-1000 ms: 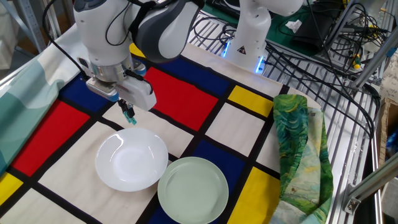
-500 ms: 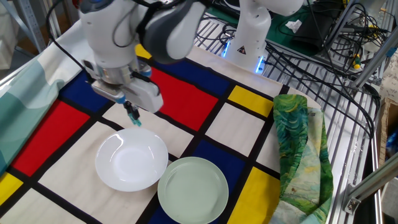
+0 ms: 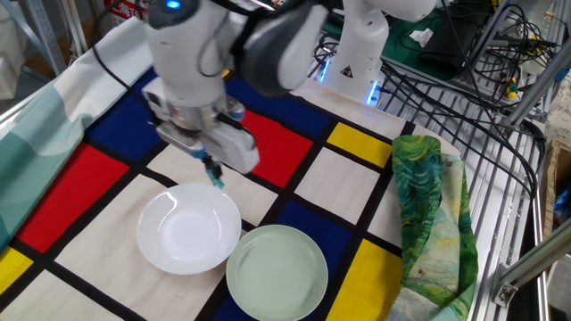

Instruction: Use a clamp

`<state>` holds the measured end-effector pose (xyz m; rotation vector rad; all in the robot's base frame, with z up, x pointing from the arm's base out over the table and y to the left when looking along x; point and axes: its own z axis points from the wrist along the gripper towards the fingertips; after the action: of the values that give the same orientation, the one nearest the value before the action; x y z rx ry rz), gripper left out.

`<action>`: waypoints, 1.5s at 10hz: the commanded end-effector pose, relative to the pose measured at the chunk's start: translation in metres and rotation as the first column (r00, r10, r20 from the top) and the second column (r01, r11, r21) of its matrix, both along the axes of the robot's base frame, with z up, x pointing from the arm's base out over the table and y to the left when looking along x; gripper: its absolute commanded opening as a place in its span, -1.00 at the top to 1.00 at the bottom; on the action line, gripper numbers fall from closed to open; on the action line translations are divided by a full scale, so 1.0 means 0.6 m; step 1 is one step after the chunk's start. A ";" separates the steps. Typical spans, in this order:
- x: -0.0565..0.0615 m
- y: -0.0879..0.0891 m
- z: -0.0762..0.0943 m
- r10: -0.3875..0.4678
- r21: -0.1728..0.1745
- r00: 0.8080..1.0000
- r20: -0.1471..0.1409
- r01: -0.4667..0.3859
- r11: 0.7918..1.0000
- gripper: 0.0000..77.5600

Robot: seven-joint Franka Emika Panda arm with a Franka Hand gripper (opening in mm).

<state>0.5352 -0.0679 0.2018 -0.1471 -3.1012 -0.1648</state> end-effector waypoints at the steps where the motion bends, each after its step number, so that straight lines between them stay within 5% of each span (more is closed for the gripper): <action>1: -0.029 0.134 0.006 -0.158 -0.012 0.987 -0.009 0.157 0.987 0.97; 7: -0.021 0.207 0.008 -0.238 -0.018 0.971 -0.012 0.238 0.971 0.97; 11: -0.018 0.206 0.007 -0.219 -0.023 0.976 0.003 0.219 0.976 0.97; 15: -0.018 0.206 0.007 -0.006 -0.030 1.000 0.011 0.006 1.000 0.97</action>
<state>0.5239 0.0559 0.2046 -0.4405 -3.0849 -0.1361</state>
